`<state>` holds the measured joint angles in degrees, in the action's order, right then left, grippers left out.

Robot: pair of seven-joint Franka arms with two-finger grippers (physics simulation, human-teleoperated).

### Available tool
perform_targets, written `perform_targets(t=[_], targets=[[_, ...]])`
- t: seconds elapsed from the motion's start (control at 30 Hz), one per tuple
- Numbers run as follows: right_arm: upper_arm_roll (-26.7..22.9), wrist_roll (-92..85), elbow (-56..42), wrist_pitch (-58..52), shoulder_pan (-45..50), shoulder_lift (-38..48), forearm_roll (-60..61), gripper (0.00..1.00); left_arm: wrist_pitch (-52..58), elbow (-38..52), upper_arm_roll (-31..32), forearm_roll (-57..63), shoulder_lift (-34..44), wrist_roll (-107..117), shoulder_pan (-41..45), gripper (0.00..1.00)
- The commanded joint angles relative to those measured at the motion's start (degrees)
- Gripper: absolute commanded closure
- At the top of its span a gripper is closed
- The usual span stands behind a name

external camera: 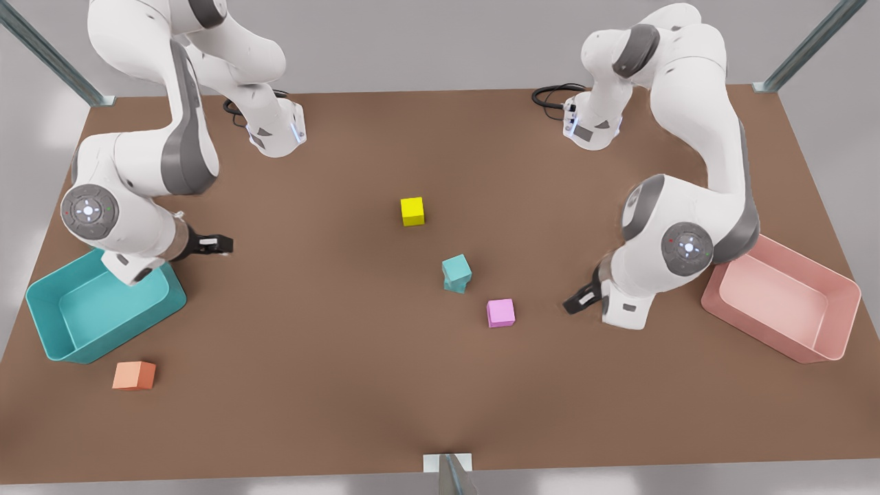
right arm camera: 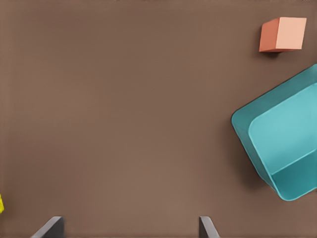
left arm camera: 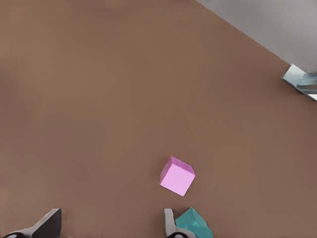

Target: Stack the two blue cubes on top of each other

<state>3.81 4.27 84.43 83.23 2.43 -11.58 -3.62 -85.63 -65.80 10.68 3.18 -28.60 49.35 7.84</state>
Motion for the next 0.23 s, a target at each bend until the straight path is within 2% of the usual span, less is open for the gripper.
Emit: perform_targets(t=[0.0, 0.03, 0.07, 0.1, 0.2], targets=[[0.0, -2.8, -0.1, 0.1, -0.8, 1.1, 1.3, 0.0, 0.1, -17.7, -6.9, 3.9, 12.8, -52.7, 2.2, 0.0], [0.0, -2.8, -0.1, 0.1, -0.7, 0.9, 1.3, 0.0, 8.4, -16.4, -9.0, 0.8, 14.0, -52.6, 2.5, 0.0], [0.1, -2.7, -0.1, 0.1, -0.6, 0.9, 1.3, 0.0, 13.9, -11.1, -9.8, -0.2, 13.9, -52.1, 2.7, 0.0], [0.1, -2.7, -0.3, 0.0, -0.7, 0.8, 1.4, 0.0, 15.8, -8.5, -10.0, -1.8, 13.9, -52.0, 2.6, 0.0], [0.1, -2.6, -0.2, 0.0, -0.6, 0.7, 1.4, 0.0, 17.0, -8.3, -10.0, -1.5, 13.7, -52.0, 2.6, 0.0]])
